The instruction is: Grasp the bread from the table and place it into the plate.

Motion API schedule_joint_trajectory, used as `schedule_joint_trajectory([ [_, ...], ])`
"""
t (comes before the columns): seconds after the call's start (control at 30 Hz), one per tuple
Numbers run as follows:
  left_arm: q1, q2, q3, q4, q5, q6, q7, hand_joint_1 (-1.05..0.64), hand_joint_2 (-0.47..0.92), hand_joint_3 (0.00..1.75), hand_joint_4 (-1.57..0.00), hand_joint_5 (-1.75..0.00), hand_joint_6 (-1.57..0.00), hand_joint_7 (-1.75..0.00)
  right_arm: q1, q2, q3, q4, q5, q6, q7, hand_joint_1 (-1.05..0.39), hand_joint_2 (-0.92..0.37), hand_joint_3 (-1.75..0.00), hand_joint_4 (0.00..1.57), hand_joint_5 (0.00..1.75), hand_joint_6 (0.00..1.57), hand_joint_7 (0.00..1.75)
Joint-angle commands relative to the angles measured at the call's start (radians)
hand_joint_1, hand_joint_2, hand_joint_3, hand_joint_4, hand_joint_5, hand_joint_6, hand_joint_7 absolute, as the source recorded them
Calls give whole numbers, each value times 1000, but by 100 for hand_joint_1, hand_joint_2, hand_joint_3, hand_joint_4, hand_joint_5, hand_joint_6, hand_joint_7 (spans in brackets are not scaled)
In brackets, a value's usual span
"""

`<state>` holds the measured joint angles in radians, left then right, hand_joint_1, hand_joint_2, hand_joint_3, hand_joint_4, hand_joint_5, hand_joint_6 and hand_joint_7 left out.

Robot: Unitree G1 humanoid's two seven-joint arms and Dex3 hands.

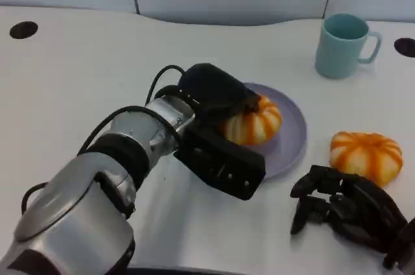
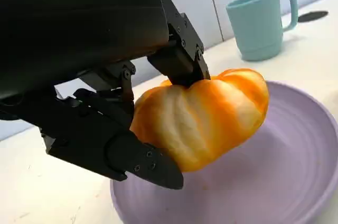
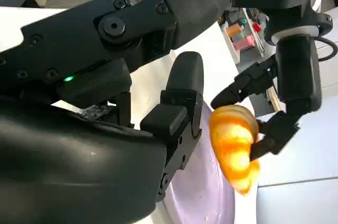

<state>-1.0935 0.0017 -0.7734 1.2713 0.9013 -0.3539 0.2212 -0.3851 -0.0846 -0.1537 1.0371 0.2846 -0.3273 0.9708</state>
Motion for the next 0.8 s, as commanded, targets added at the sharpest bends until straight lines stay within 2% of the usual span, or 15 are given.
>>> schedule_joint_trajectory([
  [0.03, -38, 6, -22, 11, 19, 31, -50, -66, 92, 14, -42, -76, -65, -20, 30, 1, -8, 50, -3, 24, 4, -46, -92, -5, 65, 138, 70, 91],
  [0.1, -42, 2, -22, 10, 15, 42, -86, -71, 92, 17, -33, -71, -59, -18, 28, 1, -11, 59, -2, 20, 7, -46, -92, -4, 66, 137, 70, 90],
  [0.23, -42, -4, -8, 7, -5, 57, -144, -77, 92, 19, -24, -64, -55, -14, 27, -1, -4, 53, -11, 13, 0, -48, -92, -4, 66, 138, 71, 91],
  [0.57, -37, -8, 22, 3, -38, 75, -210, -83, 92, 20, -17, -57, -51, -8, 28, 0, -6, 42, -6, 40, -8, -46, -92, -4, 68, 135, 73, 89],
  [0.7, -37, -4, 39, -3, -64, 66, -227, -83, 92, 21, -12, -55, -49, -6, 32, 3, -4, 34, -8, 22, -8, -47, -92, -5, 67, 136, 73, 90],
  [0.8, -31, -4, 77, -4, -101, 61, -241, -82, 92, 18, -8, -57, -48, -5, 34, 1, 1, 13, -7, 54, -14, -48, -92, -5, 66, 137, 72, 91],
])
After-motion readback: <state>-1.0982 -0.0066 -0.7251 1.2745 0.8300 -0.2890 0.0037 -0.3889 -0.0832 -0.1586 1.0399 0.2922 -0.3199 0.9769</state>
